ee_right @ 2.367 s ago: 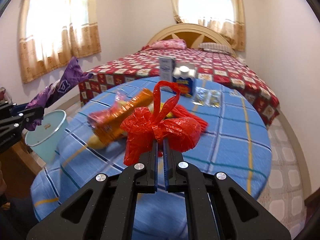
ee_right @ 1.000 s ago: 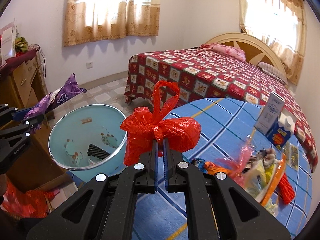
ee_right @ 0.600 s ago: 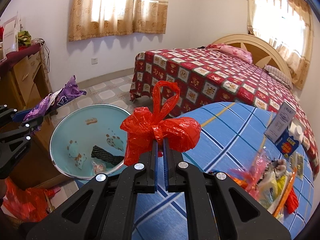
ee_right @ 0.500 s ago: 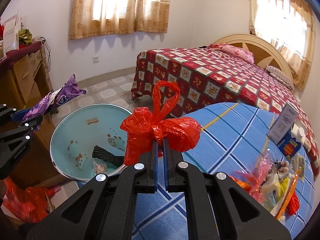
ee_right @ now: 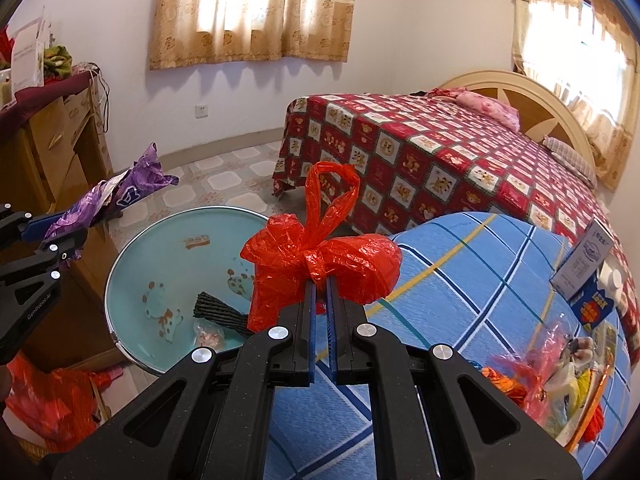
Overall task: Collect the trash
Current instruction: 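Carry the purple wrapper and red bag in both grippers over the teal bin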
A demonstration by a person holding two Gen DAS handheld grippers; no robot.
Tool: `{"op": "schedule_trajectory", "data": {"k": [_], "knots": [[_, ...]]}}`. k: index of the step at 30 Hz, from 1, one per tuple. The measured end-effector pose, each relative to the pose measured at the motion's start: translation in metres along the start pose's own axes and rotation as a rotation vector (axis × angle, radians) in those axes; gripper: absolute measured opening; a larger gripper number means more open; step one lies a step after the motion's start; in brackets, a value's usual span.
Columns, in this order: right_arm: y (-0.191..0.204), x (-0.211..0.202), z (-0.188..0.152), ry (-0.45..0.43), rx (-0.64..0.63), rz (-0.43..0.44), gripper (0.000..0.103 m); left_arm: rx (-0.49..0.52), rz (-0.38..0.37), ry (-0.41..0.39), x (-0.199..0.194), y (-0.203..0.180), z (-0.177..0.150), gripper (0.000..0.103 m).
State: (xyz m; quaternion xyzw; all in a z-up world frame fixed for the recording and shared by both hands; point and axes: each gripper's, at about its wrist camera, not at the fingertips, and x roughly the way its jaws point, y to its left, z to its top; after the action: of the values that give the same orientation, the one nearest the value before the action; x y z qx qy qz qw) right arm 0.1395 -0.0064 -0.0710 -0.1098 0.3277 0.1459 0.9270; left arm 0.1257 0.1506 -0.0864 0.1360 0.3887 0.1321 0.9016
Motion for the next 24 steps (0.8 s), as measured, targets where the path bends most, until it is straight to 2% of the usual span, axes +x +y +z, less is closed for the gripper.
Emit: {"op": "schedule_trajectory", "data": {"k": [24], "knots": [[0.018, 0.011, 0.003, 0.019, -0.032, 0.027, 0.006, -0.006, -0.007, -0.002, -0.002, 0.002, 0.003, 0.023]]}}
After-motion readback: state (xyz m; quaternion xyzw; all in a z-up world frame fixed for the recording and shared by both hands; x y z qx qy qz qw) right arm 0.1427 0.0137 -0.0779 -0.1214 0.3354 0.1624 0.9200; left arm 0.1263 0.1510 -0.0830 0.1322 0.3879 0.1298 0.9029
